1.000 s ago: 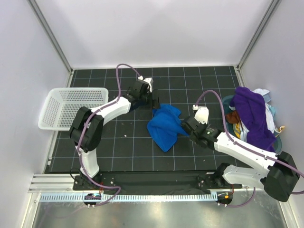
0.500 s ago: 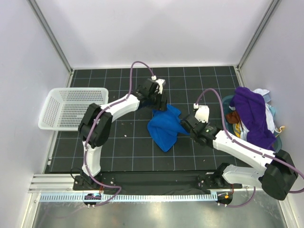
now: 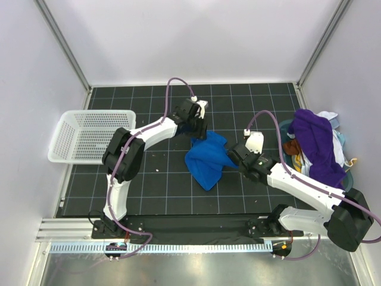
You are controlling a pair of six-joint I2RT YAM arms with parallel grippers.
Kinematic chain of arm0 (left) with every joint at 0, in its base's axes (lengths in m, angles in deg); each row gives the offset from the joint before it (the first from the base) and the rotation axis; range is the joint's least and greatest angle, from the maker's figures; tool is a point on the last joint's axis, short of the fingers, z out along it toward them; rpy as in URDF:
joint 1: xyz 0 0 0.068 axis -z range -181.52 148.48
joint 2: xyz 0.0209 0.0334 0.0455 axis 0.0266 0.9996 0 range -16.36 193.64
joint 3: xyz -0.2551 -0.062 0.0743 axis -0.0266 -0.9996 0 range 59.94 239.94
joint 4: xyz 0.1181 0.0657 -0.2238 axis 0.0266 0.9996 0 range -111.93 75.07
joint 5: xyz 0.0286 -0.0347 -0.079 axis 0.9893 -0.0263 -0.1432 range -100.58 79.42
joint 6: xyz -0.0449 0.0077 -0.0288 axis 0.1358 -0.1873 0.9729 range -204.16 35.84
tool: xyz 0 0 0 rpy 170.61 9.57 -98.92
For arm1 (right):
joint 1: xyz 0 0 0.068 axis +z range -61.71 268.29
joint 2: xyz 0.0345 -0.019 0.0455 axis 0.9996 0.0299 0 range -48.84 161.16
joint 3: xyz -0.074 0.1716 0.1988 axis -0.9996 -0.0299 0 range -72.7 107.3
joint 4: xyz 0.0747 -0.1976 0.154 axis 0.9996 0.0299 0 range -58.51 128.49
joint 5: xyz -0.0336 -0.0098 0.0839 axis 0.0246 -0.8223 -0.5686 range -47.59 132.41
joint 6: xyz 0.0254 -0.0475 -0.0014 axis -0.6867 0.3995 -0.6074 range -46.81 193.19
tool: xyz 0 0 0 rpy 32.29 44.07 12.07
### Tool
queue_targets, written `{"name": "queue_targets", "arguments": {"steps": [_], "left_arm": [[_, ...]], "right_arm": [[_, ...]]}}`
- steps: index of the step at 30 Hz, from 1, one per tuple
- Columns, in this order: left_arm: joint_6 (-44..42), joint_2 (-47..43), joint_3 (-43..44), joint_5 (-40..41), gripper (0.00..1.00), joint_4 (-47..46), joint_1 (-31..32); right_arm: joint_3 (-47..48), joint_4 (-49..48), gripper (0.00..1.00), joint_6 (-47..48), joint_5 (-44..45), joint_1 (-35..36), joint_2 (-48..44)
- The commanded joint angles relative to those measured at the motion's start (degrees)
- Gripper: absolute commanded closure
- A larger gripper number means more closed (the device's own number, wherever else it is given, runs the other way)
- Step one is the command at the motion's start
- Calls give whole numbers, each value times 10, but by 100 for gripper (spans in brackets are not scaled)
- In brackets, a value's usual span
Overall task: Fold and stack the towels
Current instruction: Flatten out the crumpled towel
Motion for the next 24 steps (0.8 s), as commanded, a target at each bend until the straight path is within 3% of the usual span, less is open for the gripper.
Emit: {"name": "queue_targets", "arguments": {"steps": [1, 16, 19, 24], "left_arm": [[-4, 2, 14, -19, 54, -2, -1], [13, -10, 1, -44, 88, -18, 0], [18, -16, -2, -43, 100, -18, 0], [21, -30, -11, -39, 100, -23, -1]], "right_arm": [[25, -2, 99, 2, 20, -5, -7], [25, -6, 99, -3, 17, -9, -4], [25, -10, 99, -2, 15, -10, 1], [31, -10, 99, 0, 15, -11, 4]]}}
